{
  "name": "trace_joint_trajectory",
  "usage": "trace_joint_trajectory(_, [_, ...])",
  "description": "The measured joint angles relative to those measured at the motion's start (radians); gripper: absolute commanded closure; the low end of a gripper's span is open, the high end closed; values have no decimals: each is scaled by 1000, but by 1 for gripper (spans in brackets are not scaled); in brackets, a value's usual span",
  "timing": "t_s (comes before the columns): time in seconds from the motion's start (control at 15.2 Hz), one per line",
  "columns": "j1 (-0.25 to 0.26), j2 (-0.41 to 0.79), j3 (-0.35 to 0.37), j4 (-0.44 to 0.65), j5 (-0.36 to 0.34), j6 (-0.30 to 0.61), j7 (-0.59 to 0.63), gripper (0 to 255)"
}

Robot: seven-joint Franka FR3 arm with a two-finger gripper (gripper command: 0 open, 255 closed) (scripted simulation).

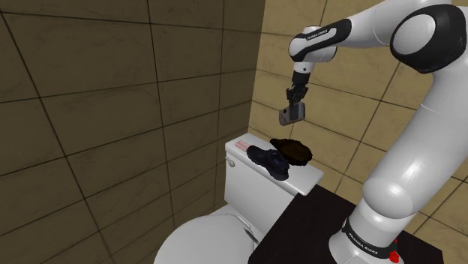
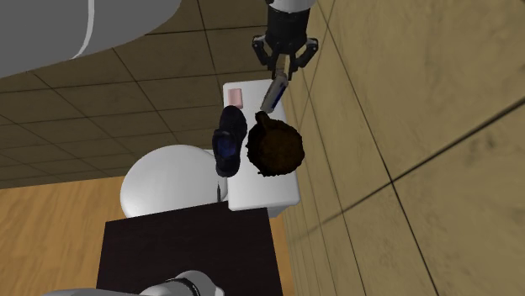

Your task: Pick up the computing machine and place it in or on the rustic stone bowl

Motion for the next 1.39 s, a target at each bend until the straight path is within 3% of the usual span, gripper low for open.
trace_joint_trajectory(1.32, [-25, 8, 16, -140, 22, 181, -11, 255])
trace_joint_trajectory(1.39, [-27, 17, 16, -130, 27, 168, -6, 0])
